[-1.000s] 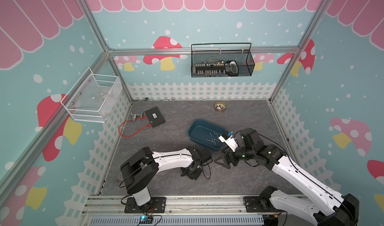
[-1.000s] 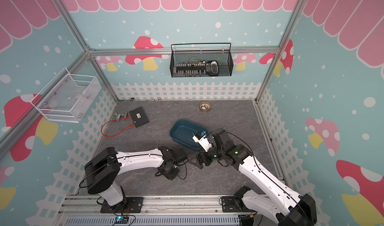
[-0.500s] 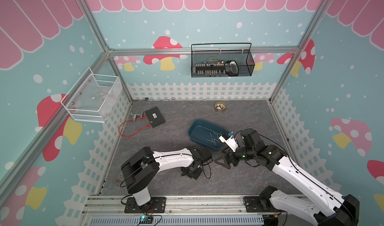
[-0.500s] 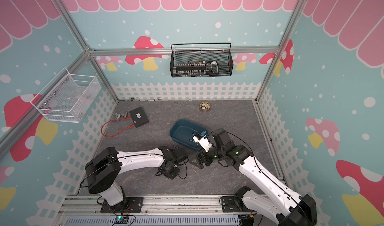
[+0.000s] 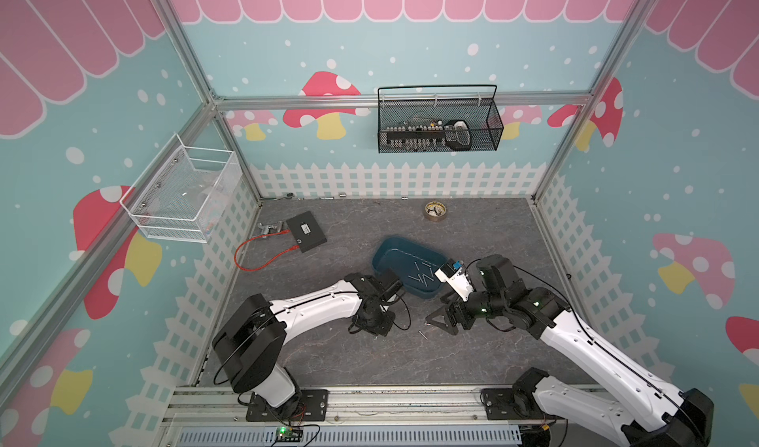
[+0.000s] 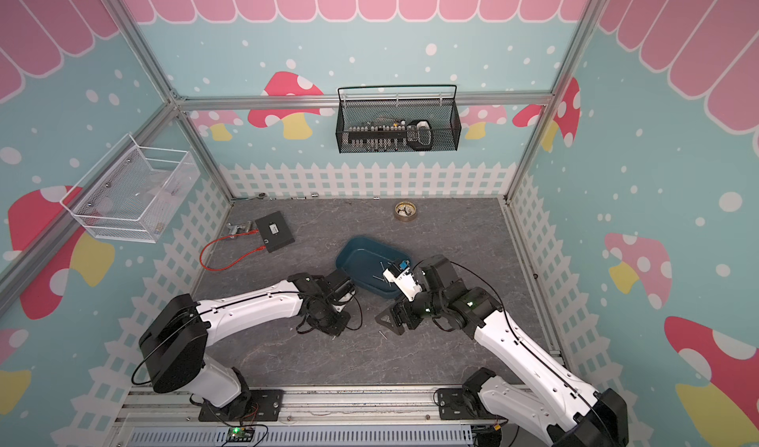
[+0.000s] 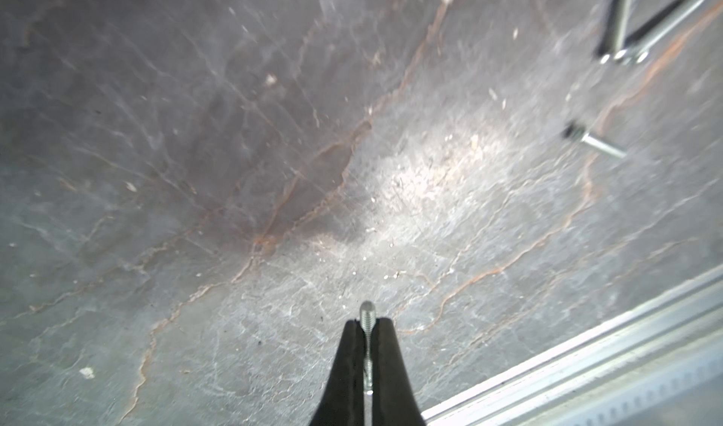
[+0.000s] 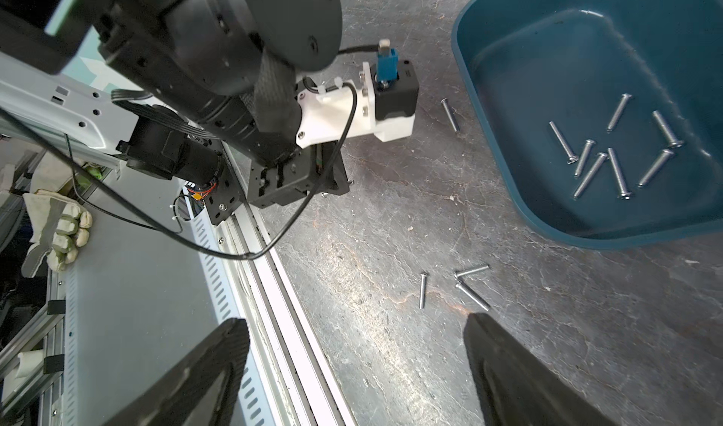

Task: Put the screws on the desktop into the storage box
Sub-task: Pick up the screw from the center of the board, then place the screw in the storage box.

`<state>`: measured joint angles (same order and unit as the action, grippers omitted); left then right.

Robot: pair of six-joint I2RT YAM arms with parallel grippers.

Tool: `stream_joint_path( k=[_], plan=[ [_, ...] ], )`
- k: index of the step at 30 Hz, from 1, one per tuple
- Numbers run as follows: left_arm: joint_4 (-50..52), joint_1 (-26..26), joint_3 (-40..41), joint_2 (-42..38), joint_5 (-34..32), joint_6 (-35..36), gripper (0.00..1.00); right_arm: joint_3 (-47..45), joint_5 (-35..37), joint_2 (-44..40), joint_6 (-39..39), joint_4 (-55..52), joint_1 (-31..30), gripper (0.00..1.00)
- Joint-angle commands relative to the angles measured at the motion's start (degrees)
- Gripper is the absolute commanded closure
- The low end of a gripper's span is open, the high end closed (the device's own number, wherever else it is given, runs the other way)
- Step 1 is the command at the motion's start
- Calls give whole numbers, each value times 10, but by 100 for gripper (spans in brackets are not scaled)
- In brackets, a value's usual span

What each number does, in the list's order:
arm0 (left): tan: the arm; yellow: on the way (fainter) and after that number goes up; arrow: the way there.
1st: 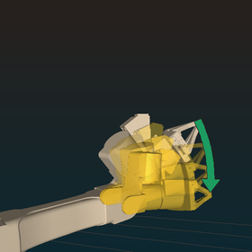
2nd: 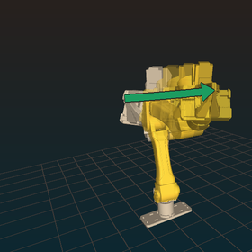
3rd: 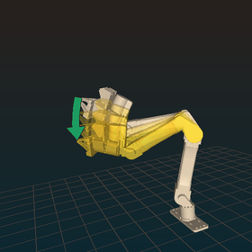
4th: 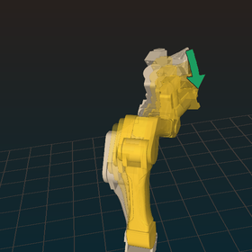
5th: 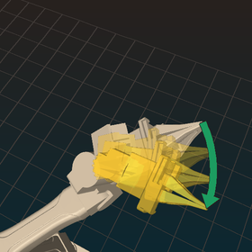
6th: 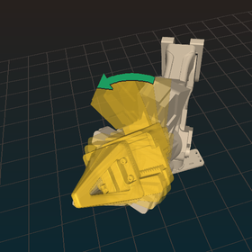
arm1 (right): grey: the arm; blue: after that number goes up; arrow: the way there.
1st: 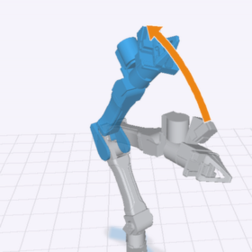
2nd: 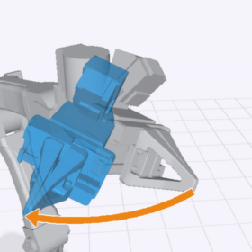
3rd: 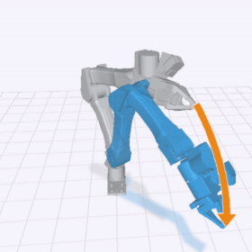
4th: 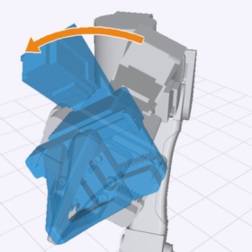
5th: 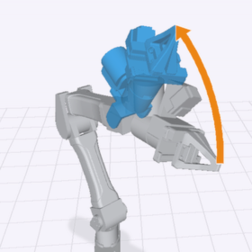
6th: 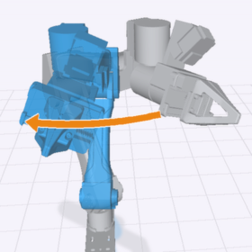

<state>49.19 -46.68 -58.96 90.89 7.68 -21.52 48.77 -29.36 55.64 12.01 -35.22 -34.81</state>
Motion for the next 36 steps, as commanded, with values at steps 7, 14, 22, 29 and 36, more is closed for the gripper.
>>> stream_joint_path(
  k=[7,14,22,29,36],
  plan=[
    [-64,68,-76,8,75,10,100,11,49,-40,0,36,5,8],
    [-96,112,-145,41,134,1,100,7,107,-54,11,62,5,8],
    [-153,138,-192,91,180,-32,100,5,144,-52,20,96,5,8],
    [-192,148,-215,125,195,-56,95,5,157,-47,17,96,5,7],
    [-196,165,-219,125,202,-58,55,3,180,-51,21,91,5,7]
  ],
)
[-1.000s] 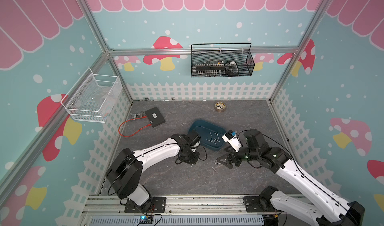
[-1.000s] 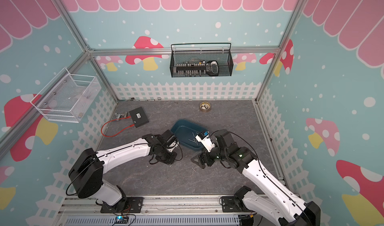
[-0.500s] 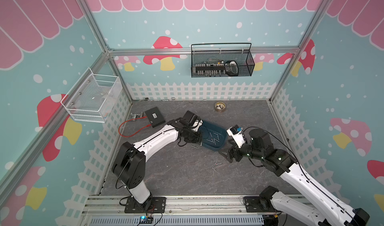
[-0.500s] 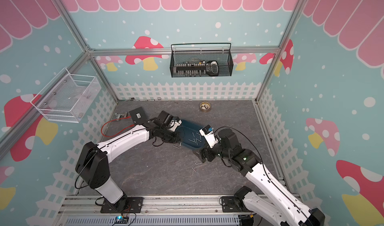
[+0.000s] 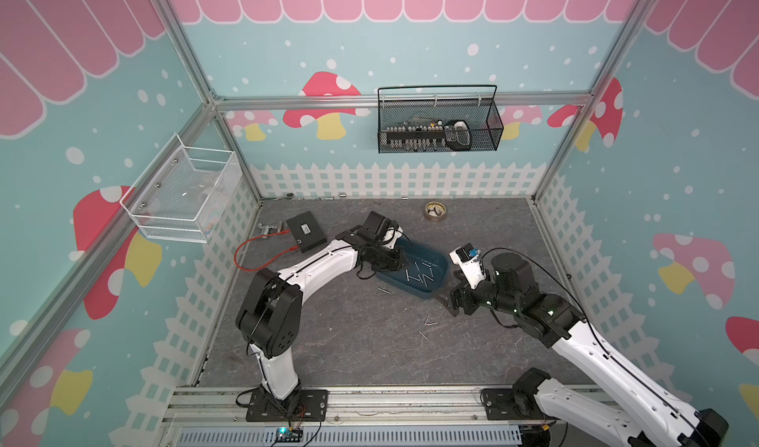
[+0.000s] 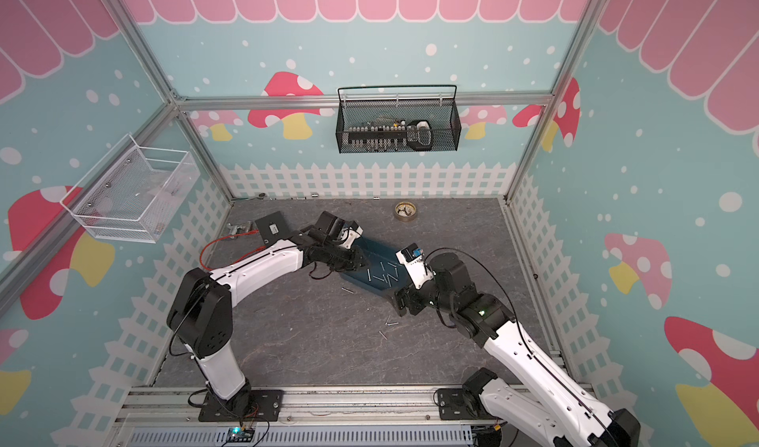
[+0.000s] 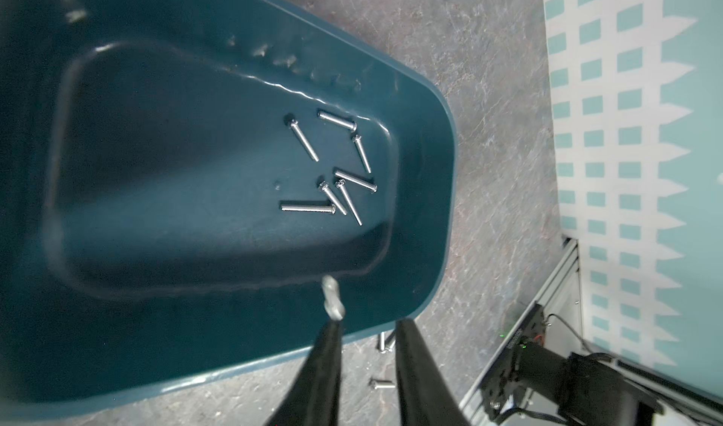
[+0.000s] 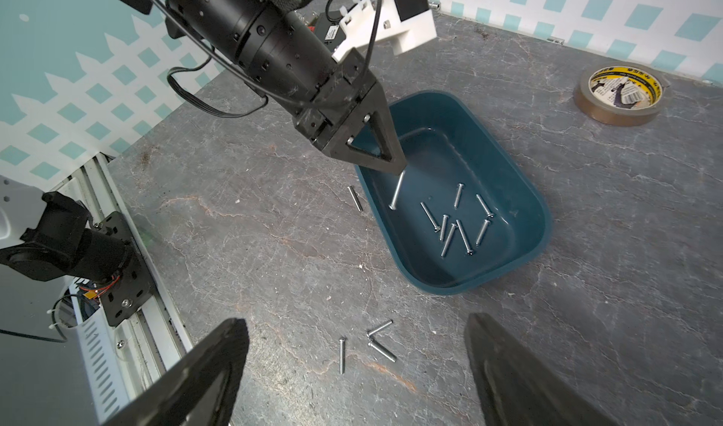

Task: Put the screws on the desktop into the storage box
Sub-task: Place the screw in the storage box, then pick up the screw from the center of the board.

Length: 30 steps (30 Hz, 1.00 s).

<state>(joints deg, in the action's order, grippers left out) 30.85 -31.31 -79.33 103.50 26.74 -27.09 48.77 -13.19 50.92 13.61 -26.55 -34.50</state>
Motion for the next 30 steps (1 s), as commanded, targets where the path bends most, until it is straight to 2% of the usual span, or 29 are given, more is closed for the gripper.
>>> stream_joint_path(
  k=[1,3,5,9,18,30],
  plan=[
    [-12,14,-12,-6,13,-2,50,4,22,-2,5,3,2,7],
    [-11,21,-5,-19,12,0,34,4,29,1,4,-2,2,7],
    [-8,29,5,-35,12,5,22,5,33,6,1,-8,2,7],
    [-6,39,37,-75,14,23,10,7,50,23,-5,-30,1,7],
    [-6,41,125,-185,27,66,4,18,47,74,21,-64,2,8],
    [-38,27,288,-350,46,33,1,-24,45,103,53,-67,-23,16]
  ],
)
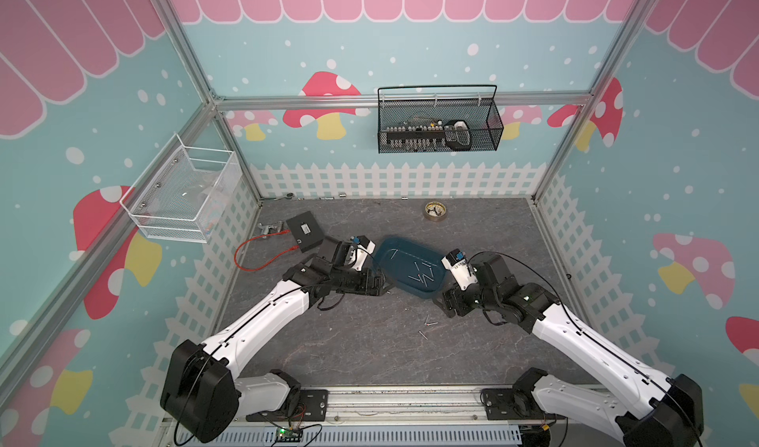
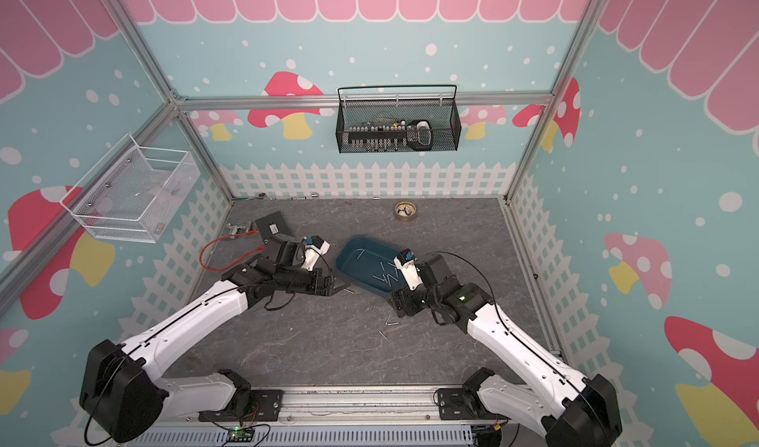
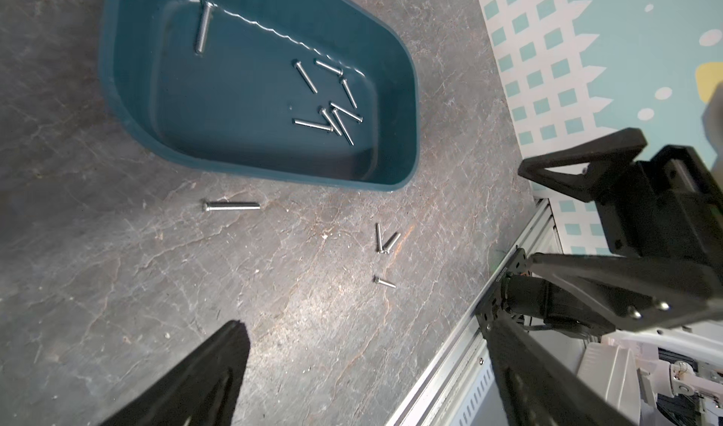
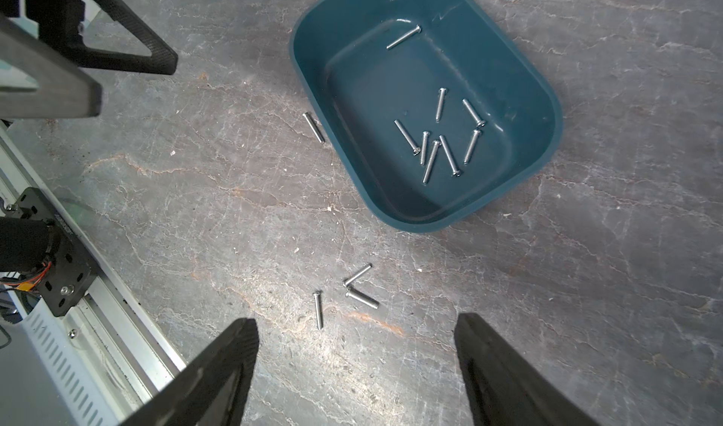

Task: Put the screws on the desktop into the storage box
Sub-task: Pick up the screw from the center of the board.

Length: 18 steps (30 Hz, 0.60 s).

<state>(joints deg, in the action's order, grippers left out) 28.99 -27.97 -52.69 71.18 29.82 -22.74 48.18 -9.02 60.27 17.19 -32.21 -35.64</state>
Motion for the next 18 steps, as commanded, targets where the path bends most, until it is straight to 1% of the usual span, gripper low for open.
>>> stream_joint_path(
  k=[1,5,9,12,18],
  plan=[
    [-21,-8,33,-38,15,-13,1,-23,10,13,22,-8,-23,16],
    [-25,-11,68,-74,16,-26,1,-34,37,37,40,4,-62,16],
    [-34,-11,94,-93,23,-32,1,-42,53,66,53,16,-92,16],
    [-43,-11,112,-100,45,-30,1,-51,55,87,64,28,-113,18],
    [-56,-11,138,-118,71,-15,1,-74,57,112,81,57,-136,24]
  ],
)
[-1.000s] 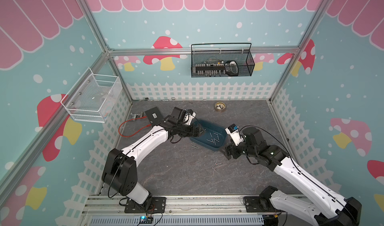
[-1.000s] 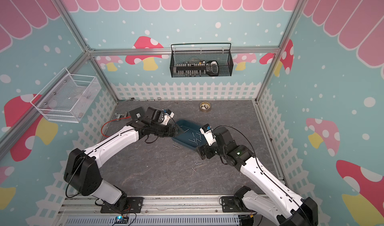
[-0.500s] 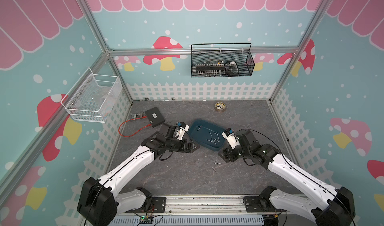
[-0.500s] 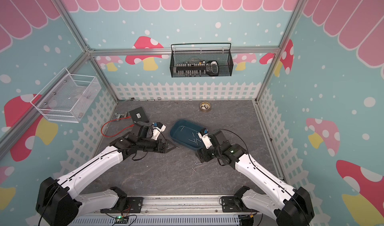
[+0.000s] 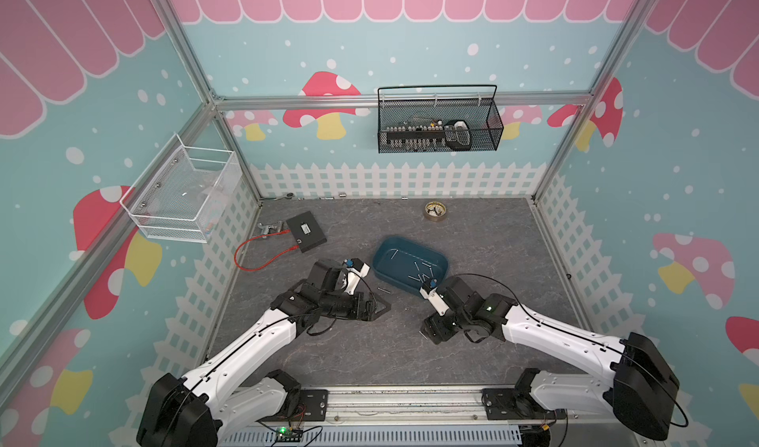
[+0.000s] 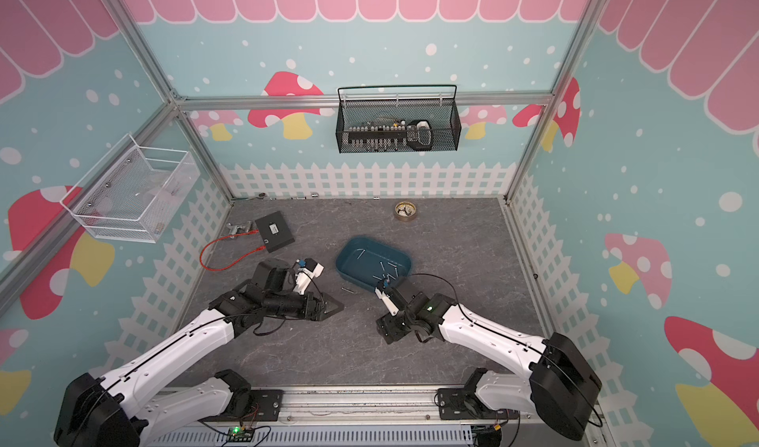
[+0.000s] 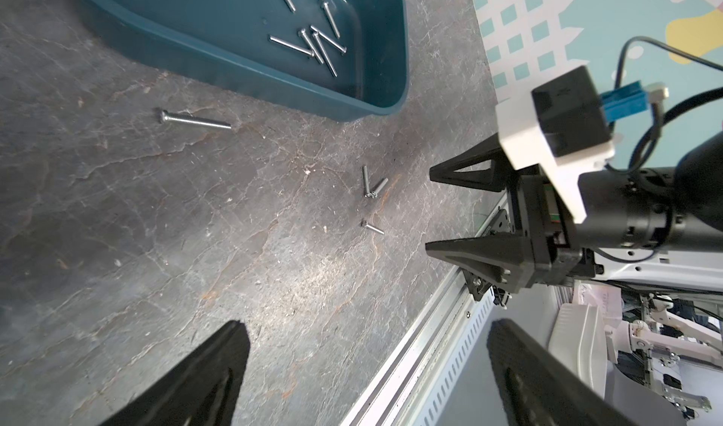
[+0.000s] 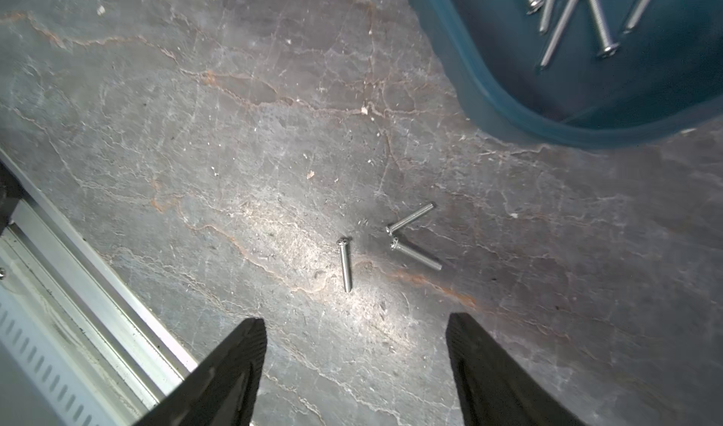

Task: Put the screws on the desktop into the storage box
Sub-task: Pick up the screw from the center of the board.

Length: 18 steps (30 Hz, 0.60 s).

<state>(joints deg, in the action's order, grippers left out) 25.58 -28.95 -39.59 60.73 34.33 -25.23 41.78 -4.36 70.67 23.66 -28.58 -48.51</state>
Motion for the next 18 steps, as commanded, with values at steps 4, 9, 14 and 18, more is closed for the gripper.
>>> stream_joint_path(
  k=[4,9,14,18],
  plan=[
    [-24,-1,13,-22,25,12,1,-17,10,25,20,33,-18,28],
    [-24,-2,17,-18,8,7,1,-20,20,46,22,39,-28,33],
    [-24,-2,21,-16,-2,6,1,-23,29,62,25,47,-35,41],
    [-26,-2,25,-14,-5,4,1,-23,37,79,27,53,-40,47]
  ],
)
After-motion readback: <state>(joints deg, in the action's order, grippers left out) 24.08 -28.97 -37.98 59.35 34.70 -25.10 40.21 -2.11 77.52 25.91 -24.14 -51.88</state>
